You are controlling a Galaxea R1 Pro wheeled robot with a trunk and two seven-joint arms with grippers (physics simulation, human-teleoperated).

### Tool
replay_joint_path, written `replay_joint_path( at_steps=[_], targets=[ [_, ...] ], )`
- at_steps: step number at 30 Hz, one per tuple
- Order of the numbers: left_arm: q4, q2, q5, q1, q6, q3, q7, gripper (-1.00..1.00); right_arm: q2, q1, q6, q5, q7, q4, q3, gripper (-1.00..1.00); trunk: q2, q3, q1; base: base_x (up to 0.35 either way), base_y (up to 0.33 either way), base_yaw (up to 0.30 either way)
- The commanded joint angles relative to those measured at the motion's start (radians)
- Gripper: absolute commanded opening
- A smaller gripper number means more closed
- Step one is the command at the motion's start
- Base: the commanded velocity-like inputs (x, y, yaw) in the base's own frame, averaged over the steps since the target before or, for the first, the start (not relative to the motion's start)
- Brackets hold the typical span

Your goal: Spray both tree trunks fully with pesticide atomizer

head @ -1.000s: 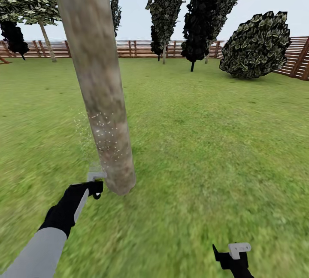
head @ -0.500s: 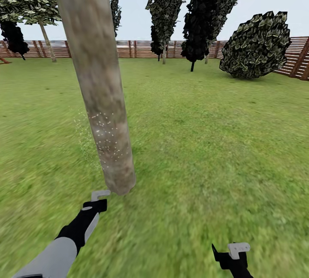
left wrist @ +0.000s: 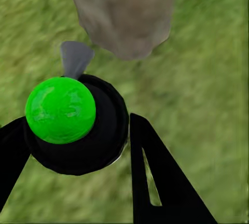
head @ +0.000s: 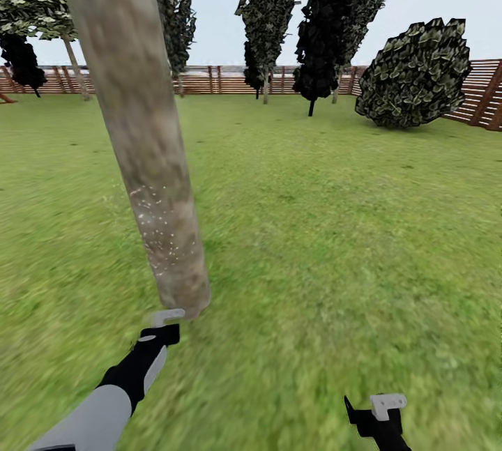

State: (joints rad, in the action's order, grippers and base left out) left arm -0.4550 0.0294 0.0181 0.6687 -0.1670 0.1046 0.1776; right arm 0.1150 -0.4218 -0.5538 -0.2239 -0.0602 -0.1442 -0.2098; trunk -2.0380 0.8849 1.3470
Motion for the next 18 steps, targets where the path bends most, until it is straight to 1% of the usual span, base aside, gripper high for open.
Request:
replay_joint_path(
  at_steps=[1,2,3,6,8,10,11,13,18],
  targets=[
    [0.0,0.004,0.002,0.0,-0.001,-0.001,0.002,-1.0,0.0,0.0,0.0,0.0,0.0,0.0,0.0,1.0,0.0,0.0,0.0,0.118,-0.264,0.005],
    [0.0,0.008,0.002,0.0,-0.003,-0.001,0.004,-1.0,-0.001,0.0,0.0,0.0,0.0,0.0,0.001,1.0,0.0,0.0,0.0,0.16,-0.249,0.074],
    [-0.001,0.009,0.002,0.0,-0.021,-0.002,0.006,-1.0,-0.001,0.0,0.0,0.0,0.0,0.0,0.001,1.0,0.0,0.0,0.0,0.196,-0.23,0.184],
    [-0.004,0.008,0.002,0.001,-0.074,-0.003,0.006,-1.0,-0.001,0.0,0.0,0.0,0.0,0.0,0.001,1.0,0.0,0.0,0.0,0.207,-0.224,0.243],
    [-0.007,0.005,0.002,0.002,-0.091,0.0,0.007,-1.0,-0.002,0.0,0.0,0.0,0.0,0.0,0.001,1.0,0.0,0.0,0.0,0.212,-0.221,0.268],
    [-0.007,0.004,0.002,0.002,-0.093,0.019,0.007,-1.0,-0.002,0.0,0.0,0.0,0.0,0.0,0.001,1.0,0.0,0.0,0.0,0.213,-0.221,0.267],
    [-0.007,0.003,0.003,0.002,-0.093,0.033,0.007,-1.0,-0.002,0.0,0.0,0.0,0.0,0.0,0.001,1.0,0.0,0.0,0.0,0.213,-0.22,0.16],
    [-0.007,0.005,0.003,0.002,-0.094,0.048,0.008,-1.0,-0.002,0.0,0.0,0.0,-0.001,0.0,0.001,1.0,0.0,0.0,0.0,0.206,-0.222,0.058],
    [-0.007,0.009,0.002,0.002,-0.094,0.052,0.007,-1.0,-0.002,0.0,0.0,0.0,-0.001,0.0,0.001,1.0,0.0,0.0,0.0,0.17,-0.232,0.006]
  ],
)
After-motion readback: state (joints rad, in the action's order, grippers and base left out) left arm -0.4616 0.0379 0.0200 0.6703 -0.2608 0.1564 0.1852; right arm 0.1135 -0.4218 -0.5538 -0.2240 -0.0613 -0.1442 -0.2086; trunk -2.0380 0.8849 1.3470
